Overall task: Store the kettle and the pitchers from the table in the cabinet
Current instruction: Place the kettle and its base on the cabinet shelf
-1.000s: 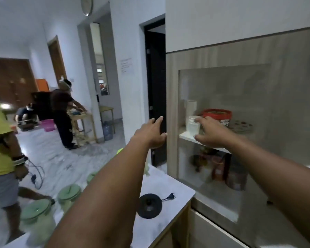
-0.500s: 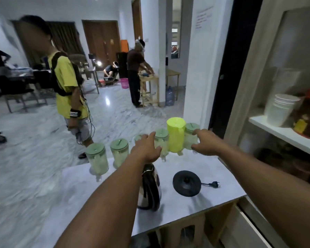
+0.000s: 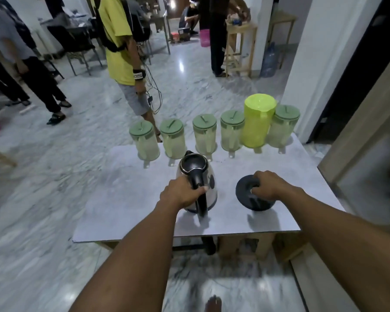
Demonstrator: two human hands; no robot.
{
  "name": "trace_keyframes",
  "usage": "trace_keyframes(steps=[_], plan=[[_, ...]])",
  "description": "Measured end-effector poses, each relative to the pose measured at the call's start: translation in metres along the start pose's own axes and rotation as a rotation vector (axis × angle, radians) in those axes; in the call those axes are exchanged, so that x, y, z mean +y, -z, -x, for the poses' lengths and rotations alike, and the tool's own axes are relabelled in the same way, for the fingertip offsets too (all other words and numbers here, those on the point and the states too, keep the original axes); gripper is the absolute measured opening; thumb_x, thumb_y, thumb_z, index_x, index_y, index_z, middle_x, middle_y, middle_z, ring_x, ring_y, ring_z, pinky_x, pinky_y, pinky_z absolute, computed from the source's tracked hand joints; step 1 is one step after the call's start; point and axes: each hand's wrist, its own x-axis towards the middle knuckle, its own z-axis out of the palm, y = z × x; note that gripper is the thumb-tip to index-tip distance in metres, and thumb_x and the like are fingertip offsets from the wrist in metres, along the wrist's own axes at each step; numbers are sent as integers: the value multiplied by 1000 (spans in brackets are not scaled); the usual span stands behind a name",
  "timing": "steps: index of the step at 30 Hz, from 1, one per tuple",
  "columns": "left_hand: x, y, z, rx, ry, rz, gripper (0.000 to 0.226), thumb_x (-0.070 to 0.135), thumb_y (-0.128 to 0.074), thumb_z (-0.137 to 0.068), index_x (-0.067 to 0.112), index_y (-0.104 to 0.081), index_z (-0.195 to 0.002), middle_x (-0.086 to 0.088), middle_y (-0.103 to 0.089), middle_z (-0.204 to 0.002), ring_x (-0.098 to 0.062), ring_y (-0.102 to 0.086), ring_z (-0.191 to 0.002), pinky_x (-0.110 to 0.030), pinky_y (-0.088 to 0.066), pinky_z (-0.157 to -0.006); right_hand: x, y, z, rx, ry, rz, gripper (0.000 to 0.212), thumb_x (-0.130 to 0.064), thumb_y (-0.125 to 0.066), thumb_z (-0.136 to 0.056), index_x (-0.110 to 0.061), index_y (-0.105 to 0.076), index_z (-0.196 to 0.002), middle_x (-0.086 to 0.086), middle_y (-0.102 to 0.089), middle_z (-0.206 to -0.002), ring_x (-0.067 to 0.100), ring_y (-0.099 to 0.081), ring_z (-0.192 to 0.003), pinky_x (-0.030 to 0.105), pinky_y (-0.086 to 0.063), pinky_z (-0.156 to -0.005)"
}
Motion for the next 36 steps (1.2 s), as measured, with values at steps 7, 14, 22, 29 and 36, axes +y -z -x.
trace_keyframes(steps=[7,14,22,29,36], plan=[[-16,-14,-41,-516,137,125,68,66,-74,-68,22,-66,-119,-3,-76,-107,-18,-71,-98,-43,-54,-96,14,-50,-61,-31,-25,82,47,-33,-59,-80,-14,-58,-123,13,-55,-132,33,-54,-115,42,-52,-88],[-17,-4,-80,-797,152,44,75,65,-82,-53,27,-71,-117,2,-73,-119,-15,-63,-114,-45,-46,-107,45,-75,-99,18,-88,121,43,-18,-53,-86,-9,-58,-128,15,-53,-136,35,-51,-123,43,-48,-99],[-15,-3,-91,-802,148,95,66,64,-82,-50,29,-73,-105,1,-72,-119,-18,-59,-121,-48,-43,-110,41,-81,-110,128,-114,170,30,-11,-49,-92,-6,-63,-118,14,-62,-124,32,-59,-113,39,-51,-90],[-14,-6,-84,-714,151,135,54,59,-79,-60,30,-69,-105,-2,-73,-114,-17,-63,-114,-45,-48,-101,41,-97,-85,131,-81,155,36,-14,-51,-93,-11,-59,-128,12,-56,-132,32,-55,-117,40,-50,-92],[-10,-28,-42,-341,104,381,30,28,-70,-78,11,-71,-103,-7,-67,-95,-19,-60,-83,-29,-47,-67,39,-120,-44,110,2,137,37,-15,-52,-92,-9,-61,-128,15,-56,-130,33,-53,-116,44,-49,-94]])
